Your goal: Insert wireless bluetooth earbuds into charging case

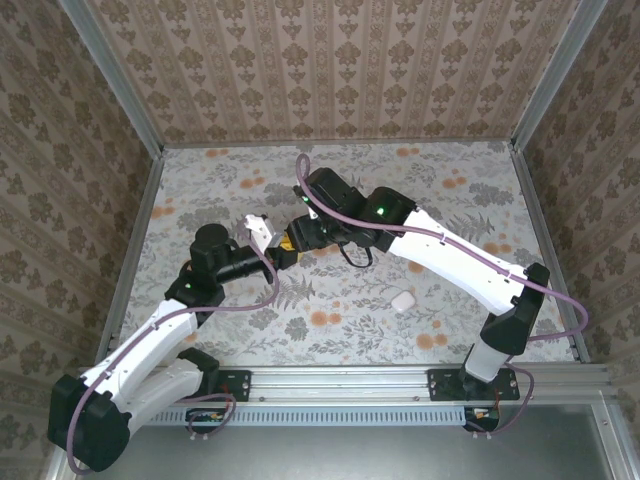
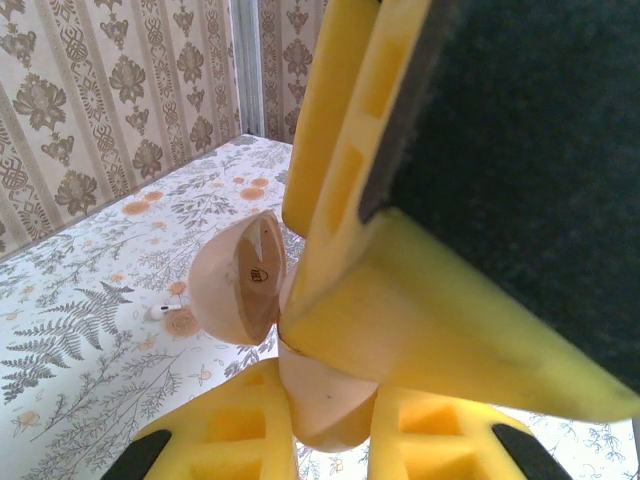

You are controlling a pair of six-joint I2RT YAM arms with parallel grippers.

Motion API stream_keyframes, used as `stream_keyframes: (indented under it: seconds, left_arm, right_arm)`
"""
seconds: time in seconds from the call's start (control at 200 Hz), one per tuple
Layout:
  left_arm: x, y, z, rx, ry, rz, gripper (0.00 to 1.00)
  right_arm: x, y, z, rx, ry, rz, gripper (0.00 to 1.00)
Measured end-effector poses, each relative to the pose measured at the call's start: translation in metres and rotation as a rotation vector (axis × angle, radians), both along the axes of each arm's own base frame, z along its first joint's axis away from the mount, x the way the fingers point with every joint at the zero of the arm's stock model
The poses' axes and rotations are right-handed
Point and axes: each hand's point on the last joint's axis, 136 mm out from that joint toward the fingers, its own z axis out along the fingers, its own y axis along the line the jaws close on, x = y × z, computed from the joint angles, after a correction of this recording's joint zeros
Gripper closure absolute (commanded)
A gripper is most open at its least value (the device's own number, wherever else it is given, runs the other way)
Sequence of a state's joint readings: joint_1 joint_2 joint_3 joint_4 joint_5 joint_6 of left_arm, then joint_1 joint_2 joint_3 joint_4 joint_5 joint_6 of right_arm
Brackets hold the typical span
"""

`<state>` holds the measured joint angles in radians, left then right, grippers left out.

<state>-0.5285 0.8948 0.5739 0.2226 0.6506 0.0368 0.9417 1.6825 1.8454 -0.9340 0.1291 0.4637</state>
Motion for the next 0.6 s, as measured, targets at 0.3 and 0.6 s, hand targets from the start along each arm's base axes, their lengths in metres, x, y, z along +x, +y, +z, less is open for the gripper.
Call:
stream_keyframes:
  seconds: [0.3, 0.6]
  left_arm:
    - [0.0004, 0.0003, -0.0009, 0.002, 0.003, 0.003, 1.0]
    - [0.0003, 0.0, 0.0001, 0.0, -0.001, 0.002, 1.0]
  right_arm:
    - [-0.0008, -0.0021, -0.0002, -0.005, -0.005, 0.0, 0.49]
    - [-0.0049, -0.0098, 0.0011, 0.001, -0.005, -0.002, 0.5]
